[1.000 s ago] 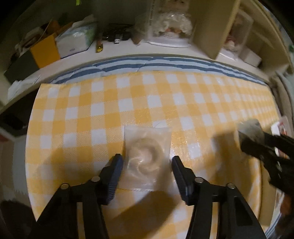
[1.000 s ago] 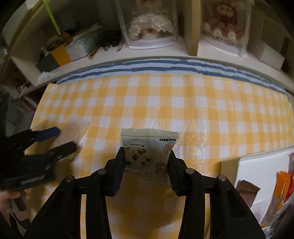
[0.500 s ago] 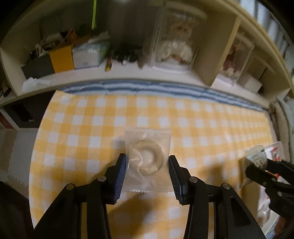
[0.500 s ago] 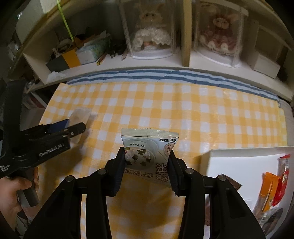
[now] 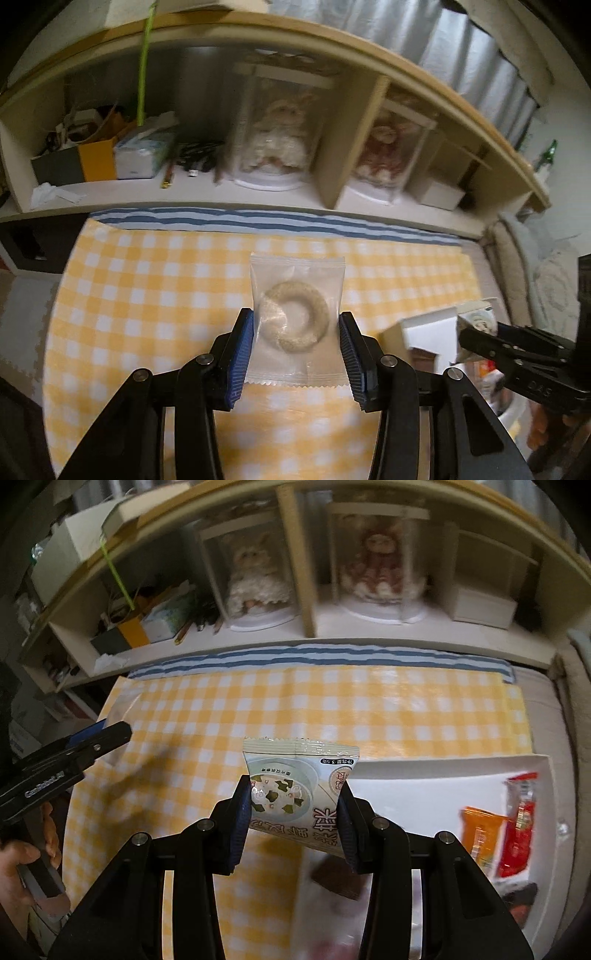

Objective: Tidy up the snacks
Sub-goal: 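Carry the pastry bag and white packet over the white tray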

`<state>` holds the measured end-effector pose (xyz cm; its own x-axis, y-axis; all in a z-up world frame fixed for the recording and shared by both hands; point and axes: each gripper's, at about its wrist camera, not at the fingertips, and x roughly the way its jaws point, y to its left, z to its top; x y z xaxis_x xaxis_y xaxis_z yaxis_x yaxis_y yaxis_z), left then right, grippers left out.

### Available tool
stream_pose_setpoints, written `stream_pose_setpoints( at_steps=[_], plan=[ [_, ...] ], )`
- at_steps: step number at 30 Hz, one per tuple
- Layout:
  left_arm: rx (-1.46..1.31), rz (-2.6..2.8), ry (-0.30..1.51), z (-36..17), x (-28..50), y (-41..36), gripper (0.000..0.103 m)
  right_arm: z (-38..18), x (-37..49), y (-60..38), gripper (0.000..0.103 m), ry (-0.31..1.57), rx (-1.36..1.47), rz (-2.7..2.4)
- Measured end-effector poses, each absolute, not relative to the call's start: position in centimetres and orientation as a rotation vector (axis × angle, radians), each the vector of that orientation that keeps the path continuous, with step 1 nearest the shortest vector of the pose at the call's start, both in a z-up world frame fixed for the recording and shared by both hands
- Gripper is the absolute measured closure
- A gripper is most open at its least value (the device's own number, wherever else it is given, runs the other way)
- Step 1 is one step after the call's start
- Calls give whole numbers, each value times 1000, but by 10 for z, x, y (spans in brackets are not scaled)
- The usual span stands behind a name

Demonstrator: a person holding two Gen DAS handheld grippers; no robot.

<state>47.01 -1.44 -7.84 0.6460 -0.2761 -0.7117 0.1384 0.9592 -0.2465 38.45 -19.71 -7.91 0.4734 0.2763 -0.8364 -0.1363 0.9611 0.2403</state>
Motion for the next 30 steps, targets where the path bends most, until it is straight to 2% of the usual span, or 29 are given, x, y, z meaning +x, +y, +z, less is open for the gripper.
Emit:
stream_pose_setpoints(
  at_steps=[15, 30],
  plan=[
    [-228, -438, 890, -85, 463, -111, 58, -92, 362, -301, 60, 1050, 227, 172],
    [-414, -599, 1079, -165, 510, -183, 58, -127, 357, -365, 60, 1066, 320, 138]
  ],
)
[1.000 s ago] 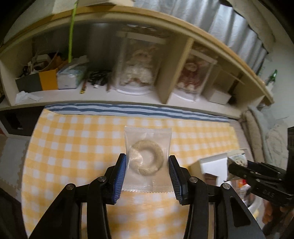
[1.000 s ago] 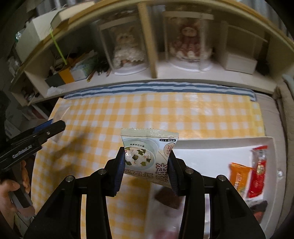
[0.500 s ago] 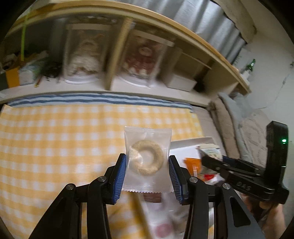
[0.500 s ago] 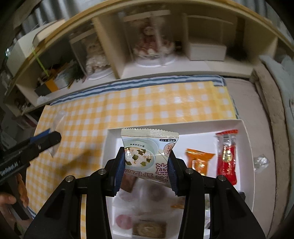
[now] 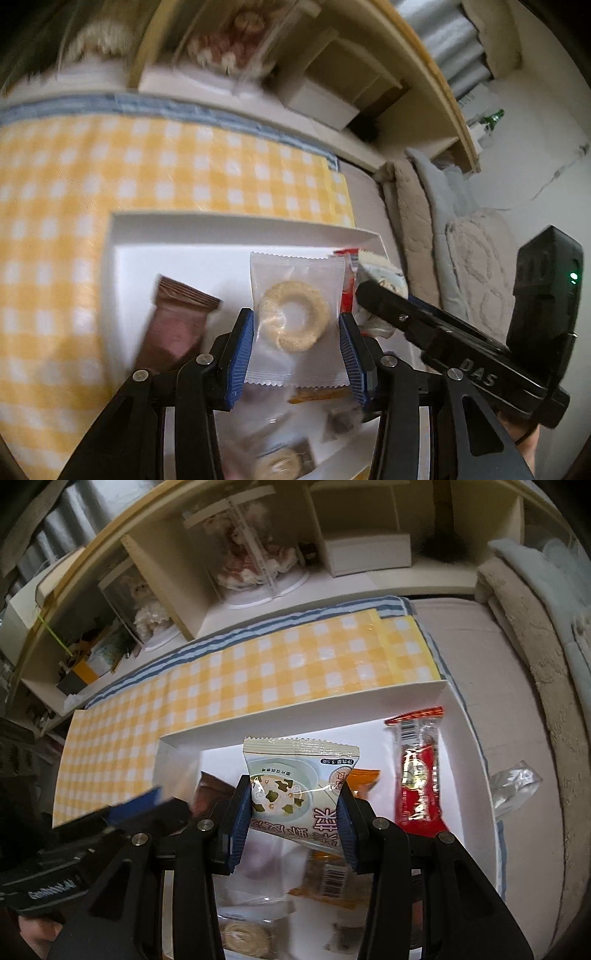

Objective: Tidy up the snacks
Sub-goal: 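Carry the pastry bag and white packet over the white tray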

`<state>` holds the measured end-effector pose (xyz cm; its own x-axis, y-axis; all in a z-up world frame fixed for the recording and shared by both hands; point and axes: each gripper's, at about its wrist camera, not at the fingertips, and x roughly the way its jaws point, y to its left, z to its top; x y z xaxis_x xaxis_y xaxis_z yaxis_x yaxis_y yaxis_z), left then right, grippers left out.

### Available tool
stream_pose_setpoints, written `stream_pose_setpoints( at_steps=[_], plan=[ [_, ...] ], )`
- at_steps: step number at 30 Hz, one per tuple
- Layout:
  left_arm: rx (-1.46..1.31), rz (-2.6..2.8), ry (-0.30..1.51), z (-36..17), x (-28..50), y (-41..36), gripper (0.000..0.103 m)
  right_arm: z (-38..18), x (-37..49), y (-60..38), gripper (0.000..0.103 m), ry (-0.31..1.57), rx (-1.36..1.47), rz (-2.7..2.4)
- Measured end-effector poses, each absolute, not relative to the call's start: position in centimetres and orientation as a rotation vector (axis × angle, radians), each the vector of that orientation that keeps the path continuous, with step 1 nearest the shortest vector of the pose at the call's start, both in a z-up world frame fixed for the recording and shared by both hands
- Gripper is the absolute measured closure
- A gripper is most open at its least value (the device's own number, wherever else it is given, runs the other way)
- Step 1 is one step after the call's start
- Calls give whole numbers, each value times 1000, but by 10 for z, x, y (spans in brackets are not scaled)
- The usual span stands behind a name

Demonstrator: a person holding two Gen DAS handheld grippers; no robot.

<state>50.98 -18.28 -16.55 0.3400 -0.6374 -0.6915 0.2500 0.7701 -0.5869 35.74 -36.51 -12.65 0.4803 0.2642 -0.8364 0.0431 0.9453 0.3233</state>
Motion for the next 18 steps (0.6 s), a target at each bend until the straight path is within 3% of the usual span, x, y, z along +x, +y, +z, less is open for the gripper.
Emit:
stream_pose_setpoints(
  at_steps=[10, 18],
  plan=[
    [-467, -556, 1194, -224, 549, -197, 58, -136, 364, -375, 60, 1074, 332, 155],
    [-438, -475, 1160, -228, 565, -171, 58, -145, 377, -364, 60, 1092, 374, 208]
  ],
)
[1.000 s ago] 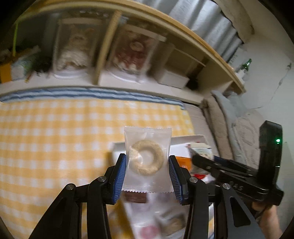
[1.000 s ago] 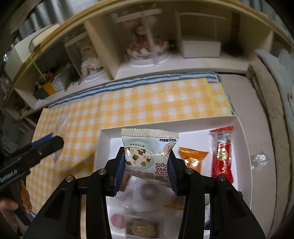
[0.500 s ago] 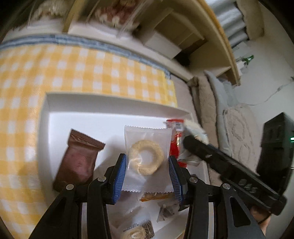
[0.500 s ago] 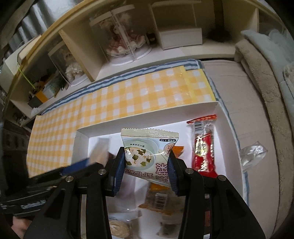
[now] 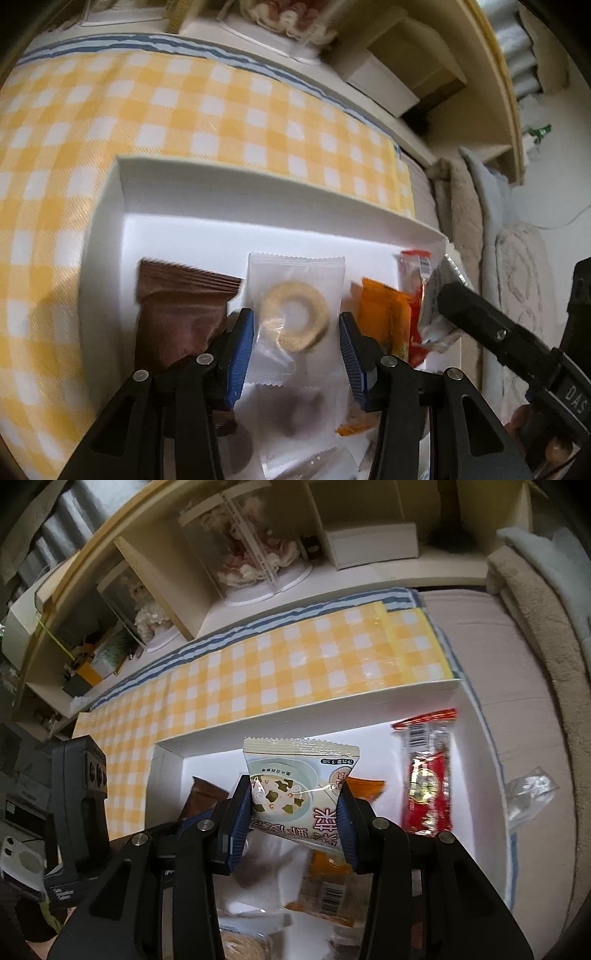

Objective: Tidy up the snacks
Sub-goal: 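Carry the pastry bag and white packet over the white tray, then lower both items into the tray and open both grippers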

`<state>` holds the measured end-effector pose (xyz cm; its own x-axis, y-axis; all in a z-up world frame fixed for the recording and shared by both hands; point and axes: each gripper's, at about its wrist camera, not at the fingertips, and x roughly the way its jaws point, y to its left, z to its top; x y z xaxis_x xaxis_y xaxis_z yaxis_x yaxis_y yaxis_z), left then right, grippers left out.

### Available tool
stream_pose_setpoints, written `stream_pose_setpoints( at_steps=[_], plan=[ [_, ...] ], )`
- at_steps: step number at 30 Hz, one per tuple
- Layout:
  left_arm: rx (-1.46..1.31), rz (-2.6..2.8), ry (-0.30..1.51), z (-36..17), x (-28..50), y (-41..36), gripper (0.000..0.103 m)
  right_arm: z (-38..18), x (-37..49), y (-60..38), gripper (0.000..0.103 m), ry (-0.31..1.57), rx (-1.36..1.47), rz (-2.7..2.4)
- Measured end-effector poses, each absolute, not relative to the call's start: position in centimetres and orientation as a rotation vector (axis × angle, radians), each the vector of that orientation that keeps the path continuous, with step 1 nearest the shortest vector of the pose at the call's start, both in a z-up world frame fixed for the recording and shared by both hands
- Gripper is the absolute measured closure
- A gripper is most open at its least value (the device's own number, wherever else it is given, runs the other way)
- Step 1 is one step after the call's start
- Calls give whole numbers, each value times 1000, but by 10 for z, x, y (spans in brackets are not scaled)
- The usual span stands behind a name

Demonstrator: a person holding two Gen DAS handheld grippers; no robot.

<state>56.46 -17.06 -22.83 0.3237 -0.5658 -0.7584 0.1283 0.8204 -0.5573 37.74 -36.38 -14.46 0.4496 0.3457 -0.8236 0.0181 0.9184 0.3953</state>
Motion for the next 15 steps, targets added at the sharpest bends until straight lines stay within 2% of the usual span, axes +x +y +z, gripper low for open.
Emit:
stream_pose_setpoints(
  at_steps=[15],
  plan=[
    [-273, -466, 1117, -225, 562, -199, 59, -195, 407, -361, 60, 1204, 640, 251]
  ],
)
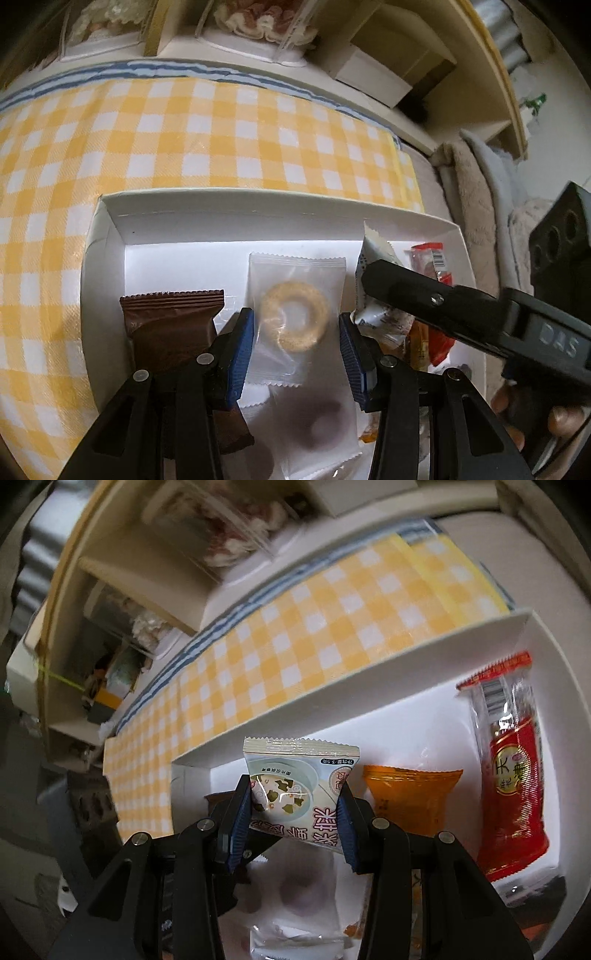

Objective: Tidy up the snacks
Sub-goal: 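Lower both items into the tray and open both grippers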

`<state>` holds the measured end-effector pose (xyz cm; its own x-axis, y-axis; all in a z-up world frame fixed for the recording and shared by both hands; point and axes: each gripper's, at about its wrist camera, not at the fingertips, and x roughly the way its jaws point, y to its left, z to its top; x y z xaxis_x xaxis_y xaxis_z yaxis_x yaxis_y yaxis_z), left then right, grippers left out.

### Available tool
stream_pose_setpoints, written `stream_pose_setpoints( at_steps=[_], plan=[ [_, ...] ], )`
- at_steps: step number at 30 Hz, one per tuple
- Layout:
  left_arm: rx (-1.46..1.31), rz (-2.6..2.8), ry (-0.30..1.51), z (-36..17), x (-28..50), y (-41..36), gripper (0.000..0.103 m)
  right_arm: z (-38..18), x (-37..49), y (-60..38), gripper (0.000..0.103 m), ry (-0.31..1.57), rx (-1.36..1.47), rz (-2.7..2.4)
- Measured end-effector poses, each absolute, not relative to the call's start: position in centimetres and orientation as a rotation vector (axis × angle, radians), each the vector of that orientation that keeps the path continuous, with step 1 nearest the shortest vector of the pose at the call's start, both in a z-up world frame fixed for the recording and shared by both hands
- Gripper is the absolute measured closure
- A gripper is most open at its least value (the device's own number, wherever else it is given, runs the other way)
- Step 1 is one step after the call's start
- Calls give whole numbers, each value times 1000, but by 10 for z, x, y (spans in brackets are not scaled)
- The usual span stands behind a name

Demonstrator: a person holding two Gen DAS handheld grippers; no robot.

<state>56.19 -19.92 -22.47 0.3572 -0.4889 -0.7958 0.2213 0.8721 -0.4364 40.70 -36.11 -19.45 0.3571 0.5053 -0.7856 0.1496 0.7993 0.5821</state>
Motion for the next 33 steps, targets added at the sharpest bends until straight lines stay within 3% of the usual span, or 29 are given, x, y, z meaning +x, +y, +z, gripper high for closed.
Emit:
stream_pose_setpoints(
  at_steps=[10, 18, 21, 22, 23, 25, 27, 33],
  plan=[
    [-283, -453, 1095, -226, 568, -207, 57, -198, 406, -379, 60, 1222, 499, 153],
    [-256, -470, 1100, -219, 568, -212, 39, -184, 410, -388, 47, 1198, 525, 136],
    [-236, -469, 1096, -215, 566, -213, 39, -180, 408, -390, 46, 1188, 509, 126],
    [-234, -469, 1093, -213, 565, -214, 39, -178, 407, -390, 48, 1182, 500, 126],
    [-233, -470, 1091, -212, 564, -214, 39, -176, 405, -390, 55, 1175, 487, 127],
    [-231, -471, 1086, -209, 562, -212, 39, -173, 404, -384, 81, 1170, 439, 133],
    [-226, -472, 1082, -207, 562, -211, 39, -171, 404, -378, 89, 1173, 390, 154],
    [-214, -477, 1081, -206, 559, -208, 39, -185, 413, -359, 90, 1226, 316, 149]
  ],
)
